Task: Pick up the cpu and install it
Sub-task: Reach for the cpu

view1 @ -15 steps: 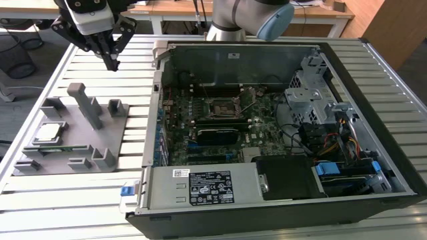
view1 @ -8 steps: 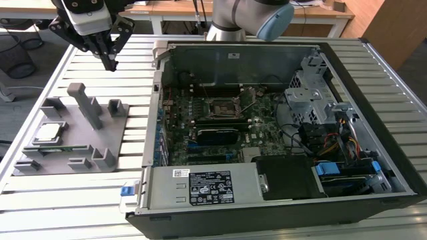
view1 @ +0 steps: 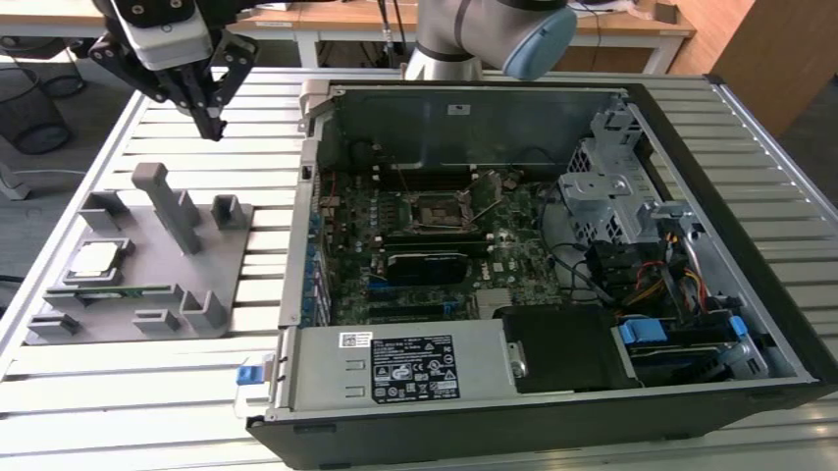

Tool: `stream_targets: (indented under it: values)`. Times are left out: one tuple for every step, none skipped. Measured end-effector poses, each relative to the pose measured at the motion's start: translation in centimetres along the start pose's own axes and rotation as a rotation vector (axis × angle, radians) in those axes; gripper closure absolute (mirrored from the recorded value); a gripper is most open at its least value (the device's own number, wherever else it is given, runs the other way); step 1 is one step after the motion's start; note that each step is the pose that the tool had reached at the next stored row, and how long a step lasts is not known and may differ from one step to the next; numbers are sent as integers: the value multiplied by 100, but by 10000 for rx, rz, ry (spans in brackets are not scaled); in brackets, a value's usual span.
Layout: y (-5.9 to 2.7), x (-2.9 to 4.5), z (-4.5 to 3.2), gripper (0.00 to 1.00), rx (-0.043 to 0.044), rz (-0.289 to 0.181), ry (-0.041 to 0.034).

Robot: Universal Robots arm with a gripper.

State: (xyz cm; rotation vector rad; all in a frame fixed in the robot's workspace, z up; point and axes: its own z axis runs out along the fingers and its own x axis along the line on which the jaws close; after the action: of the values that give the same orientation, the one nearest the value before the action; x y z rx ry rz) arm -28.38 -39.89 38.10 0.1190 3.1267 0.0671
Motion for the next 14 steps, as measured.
stream_targets:
  values:
    - [0,6,0,89,1,0,2]
    - [-1,12,1,89,1,0,3]
    - [-1,18,1,89,0,0,3]
    - [-2,23,2,89,1,0,5]
    - [-2,29,2,89,0,0,6]
    - [-3,35,3,89,1,1,6]
    - [-3,41,3,89,0,0,8]
    - [-4,46,4,89,1,1,9]
    - [-4,52,4,89,1,1,10]
    - [-4,58,4,89,1,1,12]
    - [-5,64,5,89,1,1,13]
    - [-5,69,6,89,1,1,13]
    - [-6,74,6,89,1,0,15]
    - [-6,80,6,89,1,1,17]
